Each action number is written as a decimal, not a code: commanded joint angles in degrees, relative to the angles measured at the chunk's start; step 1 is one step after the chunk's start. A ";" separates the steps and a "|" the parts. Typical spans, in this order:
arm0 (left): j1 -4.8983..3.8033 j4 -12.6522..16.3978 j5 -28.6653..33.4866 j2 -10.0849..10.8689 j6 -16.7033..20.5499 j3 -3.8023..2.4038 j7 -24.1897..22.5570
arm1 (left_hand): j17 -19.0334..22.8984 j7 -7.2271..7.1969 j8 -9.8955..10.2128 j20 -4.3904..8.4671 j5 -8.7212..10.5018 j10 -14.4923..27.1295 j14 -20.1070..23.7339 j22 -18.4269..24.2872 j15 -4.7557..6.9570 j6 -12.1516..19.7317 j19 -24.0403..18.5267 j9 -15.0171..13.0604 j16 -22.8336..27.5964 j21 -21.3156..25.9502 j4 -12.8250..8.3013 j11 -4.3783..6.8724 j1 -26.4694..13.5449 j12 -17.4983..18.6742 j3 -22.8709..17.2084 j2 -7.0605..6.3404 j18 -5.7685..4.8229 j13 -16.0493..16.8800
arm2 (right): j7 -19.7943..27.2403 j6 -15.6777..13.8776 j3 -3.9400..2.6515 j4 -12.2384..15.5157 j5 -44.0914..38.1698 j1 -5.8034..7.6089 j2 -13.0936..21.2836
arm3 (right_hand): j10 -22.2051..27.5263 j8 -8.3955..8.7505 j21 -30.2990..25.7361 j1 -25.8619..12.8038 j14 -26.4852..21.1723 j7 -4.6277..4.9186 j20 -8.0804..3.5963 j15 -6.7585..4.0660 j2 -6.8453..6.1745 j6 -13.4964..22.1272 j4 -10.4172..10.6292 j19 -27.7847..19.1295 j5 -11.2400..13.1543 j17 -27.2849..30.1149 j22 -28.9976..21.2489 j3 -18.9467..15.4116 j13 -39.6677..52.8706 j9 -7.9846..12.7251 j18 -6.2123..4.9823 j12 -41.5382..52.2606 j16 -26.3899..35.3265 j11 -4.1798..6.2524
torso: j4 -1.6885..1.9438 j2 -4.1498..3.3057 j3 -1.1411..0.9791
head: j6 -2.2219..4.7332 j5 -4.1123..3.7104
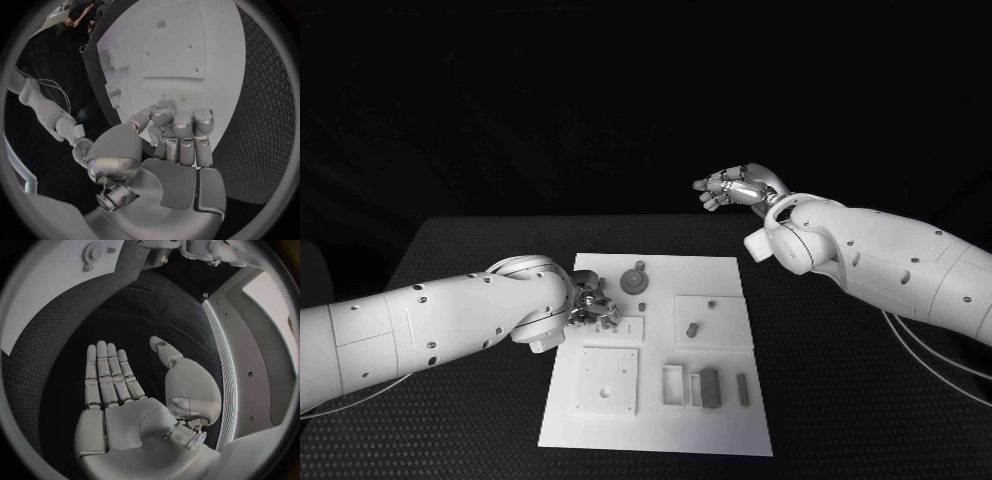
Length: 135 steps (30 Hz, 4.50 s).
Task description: Assemble the parts on the task board
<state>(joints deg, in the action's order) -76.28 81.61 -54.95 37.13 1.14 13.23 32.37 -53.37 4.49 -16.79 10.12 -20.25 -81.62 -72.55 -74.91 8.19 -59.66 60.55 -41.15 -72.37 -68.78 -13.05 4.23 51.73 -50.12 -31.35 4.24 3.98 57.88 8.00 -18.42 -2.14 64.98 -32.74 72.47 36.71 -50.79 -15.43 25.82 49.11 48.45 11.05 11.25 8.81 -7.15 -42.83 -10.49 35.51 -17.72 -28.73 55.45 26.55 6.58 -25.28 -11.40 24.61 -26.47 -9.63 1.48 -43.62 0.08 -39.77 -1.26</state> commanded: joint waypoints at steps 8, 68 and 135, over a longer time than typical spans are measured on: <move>0.10 0.08 -0.41 -0.30 -0.36 0.06 0.17 | 0.32 -3.05 0.15 5.75 -0.76 1.04 -2.79 -0.91 3.04 -3.72 -0.05 -0.47 -0.39 -0.43 -0.62 0.87 -0.51 -0.27 -1.26 0.38 2.81 -0.41 | 0.77 2.45 -0.02 0.16 -0.02 0.03 -0.15 | -0.78 -0.44 -0.34 -0.68 0.56 1.56 0.47 0.03 -0.29 0.36 1.17 -0.04 -1.75 0.33 0.07 -0.78 -0.94 0.28 -1.06 -0.78 0.66 -0.17 | -0.06 -0.01 -0.04 | -0.35 -0.39; 0.95 -0.02 -6.25 -0.52 -3.33 0.26 0.37 | 1.45 -4.00 -0.56 5.53 -5.74 0.43 -2.68 -0.80 3.84 -6.84 -0.23 -1.46 -2.19 -1.26 -1.07 1.78 -2.84 -1.34 -1.29 0.27 3.22 -2.07 | 0.44 2.95 -0.01 0.22 -2.52 -0.01 -0.50 | -1.12 -0.57 -0.74 0.43 0.36 1.69 0.78 0.23 0.18 0.26 1.66 -0.82 -2.07 0.66 0.33 -0.58 -2.00 0.66 -1.14 -1.50 1.32 -0.24 | 0.03 0.00 -0.05 | -0.82 -0.03; 1.48 -2.30 -10.04 -3.00 -7.44 0.27 0.35 | 3.47 -5.12 -1.48 5.27 -4.32 0.14 -2.38 -0.76 4.59 -10.46 -0.86 -2.81 -4.54 -2.27 1.26 2.82 -10.67 -2.73 -1.83 3.95 3.47 -5.03 | 0.25 3.54 0.01 -0.19 -2.52 -0.01 -0.31 | -1.32 -0.66 -0.86 0.38 0.26 1.65 0.92 0.29 0.17 0.12 1.90 -1.05 -2.37 0.74 0.46 -0.87 -2.29 0.79 -1.17 -1.66 1.52 -0.22 | 0.06 0.01 0.01 | -1.04 -0.15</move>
<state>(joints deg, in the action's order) -75.24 79.53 -63.42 34.33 -4.28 13.24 32.26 -49.99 3.28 -18.48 10.02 -24.78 -82.38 -73.09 -74.93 9.65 -64.00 60.17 -43.94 -76.59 -70.77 -11.94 5.78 41.13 -52.58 -32.84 7.72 4.98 52.92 7.90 -15.78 -2.12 64.72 -34.74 72.46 36.39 -51.82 -15.92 25.28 49.12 48.62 11.05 12.06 8.79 -7.15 -42.85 -8.92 34.68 -19.75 -28.06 55.81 25.79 4.36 -24.56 -11.41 23.23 -25.17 -9.82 1.49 -43.62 0.05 -40.83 -1.44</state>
